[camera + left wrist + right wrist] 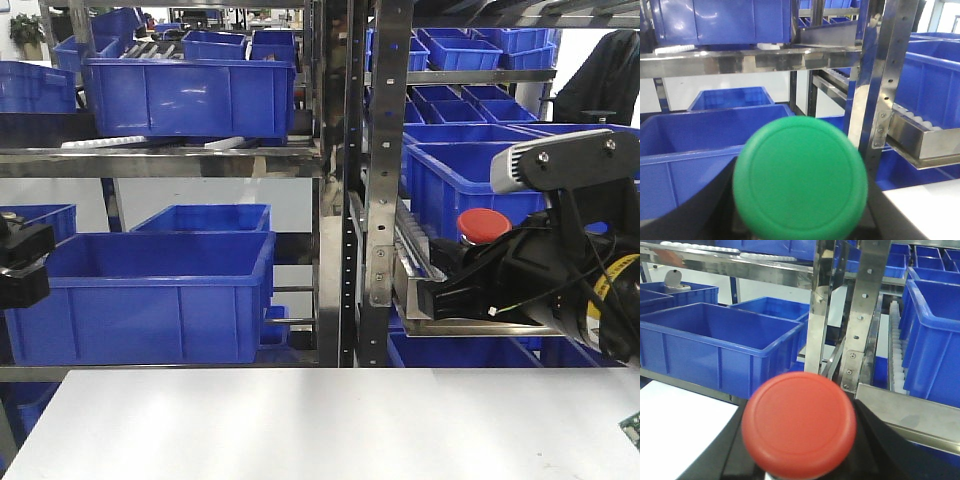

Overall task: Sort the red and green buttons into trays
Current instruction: 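Close both grippers on the buttons and lift them off the table, then hold both buttons raised while the base starts turning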

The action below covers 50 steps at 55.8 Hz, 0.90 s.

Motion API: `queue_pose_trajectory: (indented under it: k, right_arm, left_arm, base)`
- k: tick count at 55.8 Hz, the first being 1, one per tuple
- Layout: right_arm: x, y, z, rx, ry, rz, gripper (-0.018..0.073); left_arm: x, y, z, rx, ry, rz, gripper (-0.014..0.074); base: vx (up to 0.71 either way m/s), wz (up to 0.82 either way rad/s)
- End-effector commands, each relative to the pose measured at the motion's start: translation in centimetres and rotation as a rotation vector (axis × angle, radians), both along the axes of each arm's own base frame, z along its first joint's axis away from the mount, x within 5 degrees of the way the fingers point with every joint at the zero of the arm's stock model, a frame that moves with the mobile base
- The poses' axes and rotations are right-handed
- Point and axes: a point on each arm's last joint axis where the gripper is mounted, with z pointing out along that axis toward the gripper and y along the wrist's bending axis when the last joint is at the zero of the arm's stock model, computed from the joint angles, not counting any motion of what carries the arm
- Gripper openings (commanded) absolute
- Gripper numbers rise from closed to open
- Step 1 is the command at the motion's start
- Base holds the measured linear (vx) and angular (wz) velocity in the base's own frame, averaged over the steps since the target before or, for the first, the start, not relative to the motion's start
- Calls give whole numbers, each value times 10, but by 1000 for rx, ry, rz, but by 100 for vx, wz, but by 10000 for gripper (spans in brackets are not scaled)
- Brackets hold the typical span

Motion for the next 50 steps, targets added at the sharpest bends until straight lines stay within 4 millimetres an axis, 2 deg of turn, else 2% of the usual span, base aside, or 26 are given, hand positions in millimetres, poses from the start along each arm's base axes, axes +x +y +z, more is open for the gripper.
queue_pose_trajectory:
  k: [1,6,15,26,50]
  right_arm:
    - [-9,-1,26,68,-100,42,11]
    - [-16,-2,23,87,-110,69,11]
    - [-32,-8,-5,69,-77,99,11]
    - [-38,-9,-4,82,-99,119,11]
    - [-38,-10,-5,75,-88,107,11]
  left_arm:
    - [-9,-1,15,-41,-99,-14,20]
    - [-15,-7,7,-39,-83,-46,20]
    - [-30,-14,-3,-43,-91,-100,1]
    - [-34,-15,-14,-42,-75,-111,0]
    - [-34,-15,-15,-36,-60,-111,0]
  base:
    - [0,0]
    - [0,0]
    - [0,0]
    - [0,0]
    - [0,0]
